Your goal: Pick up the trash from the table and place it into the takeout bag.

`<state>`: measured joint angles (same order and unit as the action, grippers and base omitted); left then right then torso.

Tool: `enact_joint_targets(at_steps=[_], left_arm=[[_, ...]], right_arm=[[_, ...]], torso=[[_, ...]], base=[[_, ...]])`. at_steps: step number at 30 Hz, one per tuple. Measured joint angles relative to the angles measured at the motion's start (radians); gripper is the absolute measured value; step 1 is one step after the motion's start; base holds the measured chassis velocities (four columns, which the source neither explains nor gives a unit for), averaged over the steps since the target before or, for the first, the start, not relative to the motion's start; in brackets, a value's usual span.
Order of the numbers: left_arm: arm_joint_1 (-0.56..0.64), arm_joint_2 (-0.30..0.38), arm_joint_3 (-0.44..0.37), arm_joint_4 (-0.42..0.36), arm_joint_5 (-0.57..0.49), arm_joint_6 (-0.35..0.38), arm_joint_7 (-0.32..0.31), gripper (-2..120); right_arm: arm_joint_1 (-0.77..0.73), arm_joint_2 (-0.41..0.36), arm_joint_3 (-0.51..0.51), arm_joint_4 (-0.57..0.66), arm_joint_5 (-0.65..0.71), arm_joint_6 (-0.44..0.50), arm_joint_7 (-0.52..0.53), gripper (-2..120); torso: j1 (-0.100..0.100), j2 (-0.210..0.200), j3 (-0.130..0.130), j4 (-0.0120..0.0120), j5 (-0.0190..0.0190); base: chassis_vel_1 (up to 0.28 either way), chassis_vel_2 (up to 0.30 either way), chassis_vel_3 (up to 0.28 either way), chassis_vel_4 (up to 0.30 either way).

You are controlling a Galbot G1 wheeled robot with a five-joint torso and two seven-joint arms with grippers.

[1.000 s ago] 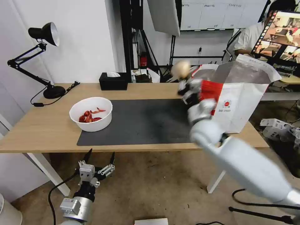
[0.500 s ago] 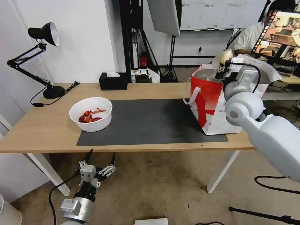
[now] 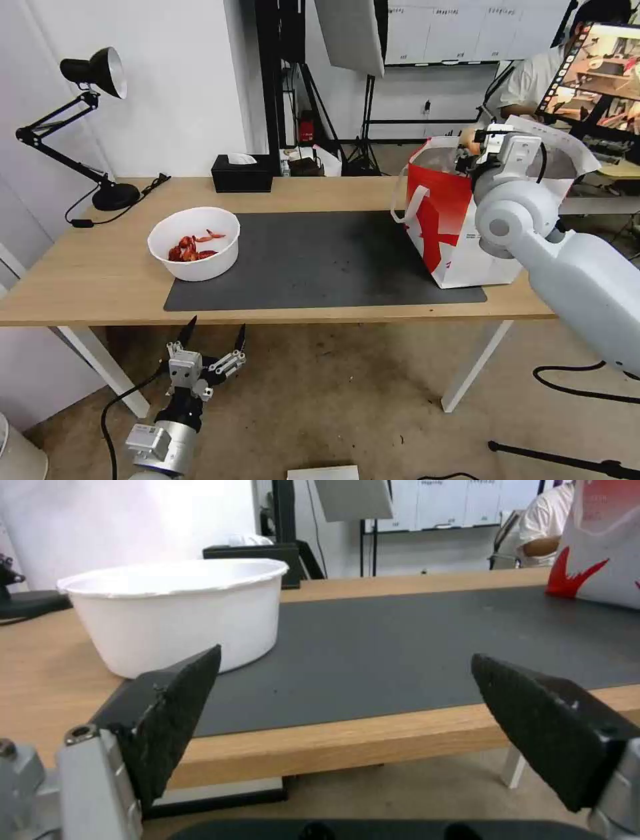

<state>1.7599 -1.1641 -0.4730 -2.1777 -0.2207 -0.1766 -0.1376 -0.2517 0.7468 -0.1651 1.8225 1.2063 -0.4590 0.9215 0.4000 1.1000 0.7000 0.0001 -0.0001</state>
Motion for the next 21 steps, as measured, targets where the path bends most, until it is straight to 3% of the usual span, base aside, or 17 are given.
enact_joint_targets(at_steps=[7,10,12,15,16,19,21], left_arm=[[0.001,-0.002,0.001,0.0,0.0,0.001,0.0,100],[0.001,-0.001,-0.004,-0.01,-0.001,0.001,0.0,100],[0.0,0.0,-0.006,-0.014,-0.002,0.002,0.0,100],[-0.001,0.0,-0.009,-0.018,-0.002,0.002,-0.001,100],[-0.001,0.0,-0.009,-0.018,-0.002,0.002,-0.001,100],[-0.004,-0.004,-0.009,-0.02,0.0,0.0,-0.001,100],[-0.004,-0.005,-0.009,-0.021,0.002,-0.001,-0.001,100]], right_arm=[[0.009,0.004,-0.005,-0.004,0.0,0.023,-0.018,84],[-0.017,-0.001,0.003,0.017,-0.026,0.095,-0.049,98],[-0.037,-0.006,0.01,0.03,-0.04,0.128,-0.074,99],[-0.122,-0.036,0.058,0.083,-0.072,0.251,-0.259,100],[-0.122,-0.036,0.058,0.083,-0.072,0.251,-0.259,100],[-0.273,-0.099,0.126,0.168,-0.138,0.396,-0.488,100],[-0.33,-0.116,0.146,0.194,-0.164,0.439,-0.536,100]], torso=[[0.0,0.0,0.0,-0.0001,0.0001],[0.0,0.0,0.0,0.0,0.0],[0.0,0.0,0.0,0.0,0.0001],[0.0,0.0,0.0,0.0,0.0],[0.0,0.0,0.0,0.0,0.0],[0.0,0.0,0.0,-0.0001,-0.0001],[0.0,0.0,0.0,-0.0002,0.0]], base=[[0.0,0.0,0.0,0.0],[0.0,0.0,0.0,0.0],[0.0,0.0,0.0,0.0],[0.0,0.0,0.0,0.0],[0.0,0.0,0.0,0.0],[0.0,0.0,0.0,0.0],[0.0,0.0,0.0,0.0]])
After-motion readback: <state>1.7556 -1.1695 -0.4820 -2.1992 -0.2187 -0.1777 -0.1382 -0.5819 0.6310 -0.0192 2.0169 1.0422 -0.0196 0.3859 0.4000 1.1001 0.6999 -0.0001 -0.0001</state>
